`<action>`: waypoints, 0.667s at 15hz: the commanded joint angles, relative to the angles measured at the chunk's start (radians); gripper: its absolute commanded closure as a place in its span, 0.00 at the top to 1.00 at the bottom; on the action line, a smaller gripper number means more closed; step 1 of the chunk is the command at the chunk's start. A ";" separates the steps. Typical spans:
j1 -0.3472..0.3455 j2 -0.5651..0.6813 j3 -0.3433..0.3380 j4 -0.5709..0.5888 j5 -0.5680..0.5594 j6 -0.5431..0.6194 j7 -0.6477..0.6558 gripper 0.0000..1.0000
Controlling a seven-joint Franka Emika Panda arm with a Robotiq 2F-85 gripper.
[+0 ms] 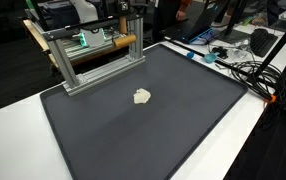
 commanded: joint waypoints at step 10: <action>0.021 -0.153 -0.004 -0.142 -0.004 -0.025 -0.031 0.21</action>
